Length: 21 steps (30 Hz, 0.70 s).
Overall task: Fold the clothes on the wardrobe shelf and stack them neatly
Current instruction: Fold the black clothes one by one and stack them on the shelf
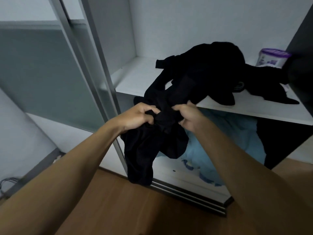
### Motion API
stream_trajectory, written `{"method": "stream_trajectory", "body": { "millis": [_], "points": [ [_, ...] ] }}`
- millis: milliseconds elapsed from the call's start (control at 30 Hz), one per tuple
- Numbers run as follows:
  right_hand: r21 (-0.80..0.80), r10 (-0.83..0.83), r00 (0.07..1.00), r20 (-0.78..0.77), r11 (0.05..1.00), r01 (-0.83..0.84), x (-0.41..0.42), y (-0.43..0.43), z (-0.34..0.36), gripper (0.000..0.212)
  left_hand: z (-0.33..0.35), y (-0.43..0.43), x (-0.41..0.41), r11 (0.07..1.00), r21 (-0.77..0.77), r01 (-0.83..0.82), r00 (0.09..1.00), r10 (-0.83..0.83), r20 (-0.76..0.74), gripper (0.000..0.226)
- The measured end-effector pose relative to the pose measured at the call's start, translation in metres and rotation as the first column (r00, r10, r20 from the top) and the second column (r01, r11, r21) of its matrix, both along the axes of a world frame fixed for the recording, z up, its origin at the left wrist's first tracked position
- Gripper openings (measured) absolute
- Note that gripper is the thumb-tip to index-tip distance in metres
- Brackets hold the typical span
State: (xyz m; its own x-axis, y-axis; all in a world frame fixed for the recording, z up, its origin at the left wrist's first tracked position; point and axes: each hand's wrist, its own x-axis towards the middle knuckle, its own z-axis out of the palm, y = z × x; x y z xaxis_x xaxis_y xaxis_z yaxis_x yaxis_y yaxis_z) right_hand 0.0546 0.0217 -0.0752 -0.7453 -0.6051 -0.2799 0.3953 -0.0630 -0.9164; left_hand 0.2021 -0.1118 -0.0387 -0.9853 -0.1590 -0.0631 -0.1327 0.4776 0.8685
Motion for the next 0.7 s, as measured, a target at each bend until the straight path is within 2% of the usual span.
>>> {"method": "stream_trajectory", "body": {
  "millis": [100, 167, 233, 267, 300, 367, 433, 500, 567, 700],
  "points": [
    [-0.029, -0.153, 0.988, -0.016, 0.988, 0.153, 0.011, 0.012, -0.004, 0.052, -0.012, -0.008, 0.011, 0.999, 0.008, 0.045, 0.999, -0.045, -0.006, 0.037],
    [-0.058, -0.233, 0.971, 0.049, 0.970, 0.236, 0.014, 0.022, -0.006, 0.046, -0.026, -0.021, 0.020, 0.998, 0.044, 0.055, 0.998, -0.054, -0.020, 0.030],
    [-0.079, -0.280, 0.951, 0.130, 0.953, 0.292, 0.026, 0.029, -0.007, 0.036, -0.044, -0.036, 0.029, 0.991, 0.135, 0.001, 0.999, 0.006, -0.052, 0.024],
    [-0.092, -0.295, 0.940, 0.170, 0.945, 0.313, 0.035, 0.029, -0.007, 0.031, -0.054, -0.043, 0.032, 0.972, 0.229, -0.060, 0.996, 0.074, -0.056, 0.022],
    [-0.099, -0.298, 0.934, 0.197, 0.942, 0.322, 0.045, 0.030, -0.008, 0.025, -0.064, -0.049, 0.036, 0.929, 0.343, -0.143, 0.985, 0.166, -0.039, 0.020],
    [-0.082, -0.287, 0.924, 0.252, 0.945, 0.316, 0.068, 0.032, -0.013, 0.020, -0.080, -0.060, 0.041, 0.774, 0.536, -0.337, 0.928, 0.371, 0.047, 0.017],
    [-0.073, -0.255, 0.892, 0.374, 0.950, 0.302, 0.093, 0.032, -0.024, 0.020, -0.095, -0.073, 0.046, 0.610, 0.624, -0.488, 0.837, 0.530, 0.137, 0.015],
    [0.014, -0.278, 0.875, 0.397, 0.955, 0.298, 0.118, 0.030, -0.038, 0.014, -0.108, -0.087, 0.050, 0.515, 0.646, -0.563, 0.790, 0.565, 0.238, 0.021],
    [0.085, -0.335, 0.857, 0.392, 0.940, 0.329, 0.143, 0.027, -0.051, 0.013, -0.118, -0.097, 0.057, 0.472, 0.662, -0.582, 0.788, 0.531, 0.313, 0.033],
    [0.153, -0.465, 0.792, 0.395, 0.884, 0.442, 0.181, 0.035, -0.079, 0.022, -0.119, -0.111, 0.066, 0.408, 0.706, -0.579, 0.784, 0.516, 0.345, 0.042]
  ]
}}
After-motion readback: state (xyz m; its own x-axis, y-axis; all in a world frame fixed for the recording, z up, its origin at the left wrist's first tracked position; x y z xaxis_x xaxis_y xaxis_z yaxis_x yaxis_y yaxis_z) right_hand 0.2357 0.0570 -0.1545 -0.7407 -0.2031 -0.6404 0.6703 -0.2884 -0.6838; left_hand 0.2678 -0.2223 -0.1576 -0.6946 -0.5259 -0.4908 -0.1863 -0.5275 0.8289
